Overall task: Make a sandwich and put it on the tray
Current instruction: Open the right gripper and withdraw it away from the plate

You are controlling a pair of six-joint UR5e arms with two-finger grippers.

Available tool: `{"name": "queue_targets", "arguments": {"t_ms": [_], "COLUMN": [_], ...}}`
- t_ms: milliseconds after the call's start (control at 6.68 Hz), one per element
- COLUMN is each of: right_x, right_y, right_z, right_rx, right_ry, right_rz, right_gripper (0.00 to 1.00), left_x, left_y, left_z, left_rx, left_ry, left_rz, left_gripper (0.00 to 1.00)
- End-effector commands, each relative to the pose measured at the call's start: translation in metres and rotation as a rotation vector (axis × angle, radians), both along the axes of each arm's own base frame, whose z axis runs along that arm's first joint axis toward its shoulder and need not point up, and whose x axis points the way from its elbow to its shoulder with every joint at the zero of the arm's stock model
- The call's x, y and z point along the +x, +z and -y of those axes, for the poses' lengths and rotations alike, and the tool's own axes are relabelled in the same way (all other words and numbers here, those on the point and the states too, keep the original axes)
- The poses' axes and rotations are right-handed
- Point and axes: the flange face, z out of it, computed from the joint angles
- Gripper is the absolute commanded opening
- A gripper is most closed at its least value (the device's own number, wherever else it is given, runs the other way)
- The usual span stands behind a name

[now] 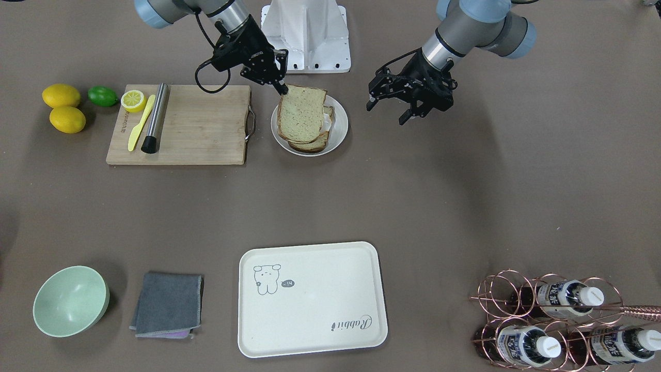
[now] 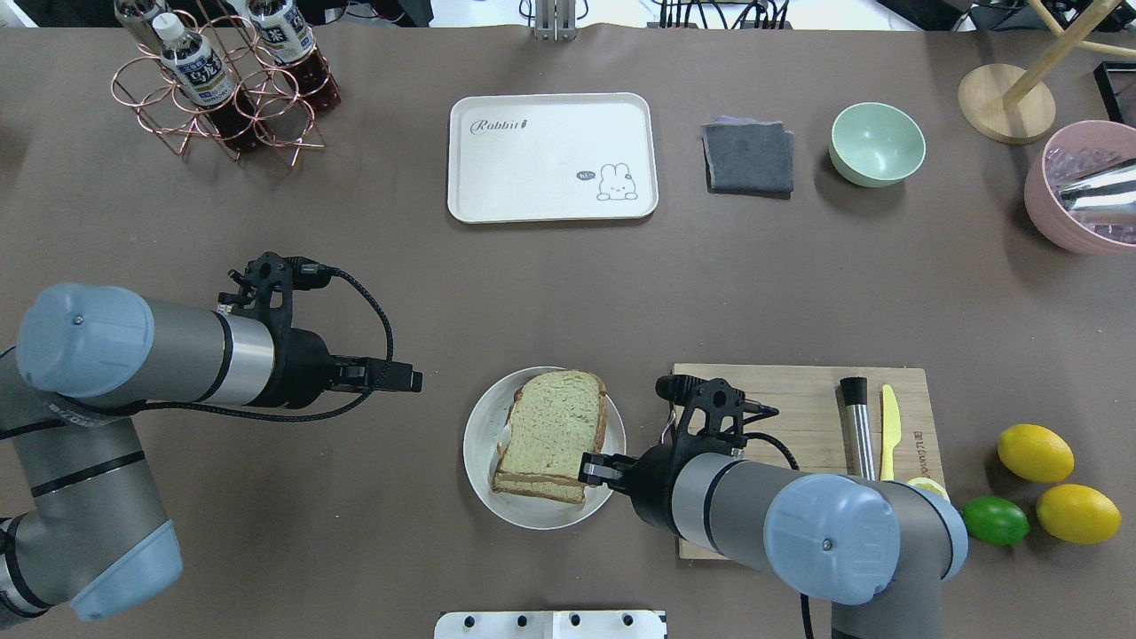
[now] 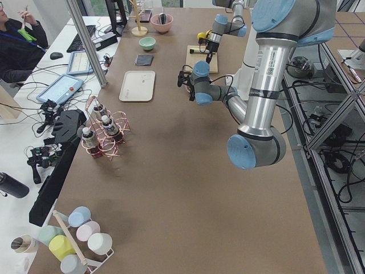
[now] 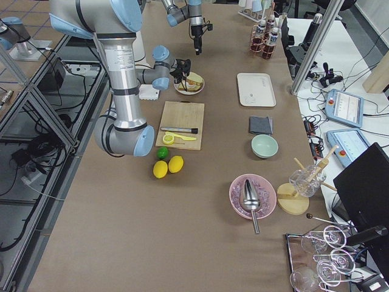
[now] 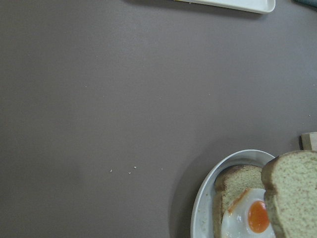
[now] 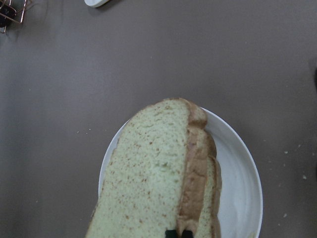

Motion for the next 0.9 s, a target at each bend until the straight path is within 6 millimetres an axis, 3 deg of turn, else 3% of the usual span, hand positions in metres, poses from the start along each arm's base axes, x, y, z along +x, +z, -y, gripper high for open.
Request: {"name": "queue_targets", "arguments": {"t_ms": [0,599,748], "right_x": [-0.0287,-0.0306,-0.0284], "right_y": [0.0057,0.0091,0.0126], "right_z": [-0.0152,-0.0146,-0.0103], "right_rx": [0.001,0.013,0.019], "right_ry": [0.0,0.009,0.016], "right_rz": [-0.027,-0.034,-0.042], "right_gripper": [0.0,0.0,0.61], "left_x": [-0.0016,-0.0022,-0.0021], "left_y": [-0.0013,-0.0033,-0.0031], "left_z": [0.0002,-0.0011,-0.001], "left_rx": [0.001,0.001,0.0], "left_ry": [-0.002,-0.002,-0.002], "left_rz": [-0.003,-0.007,-0.006], "left_gripper": [0.99,0.99,0.99]}}
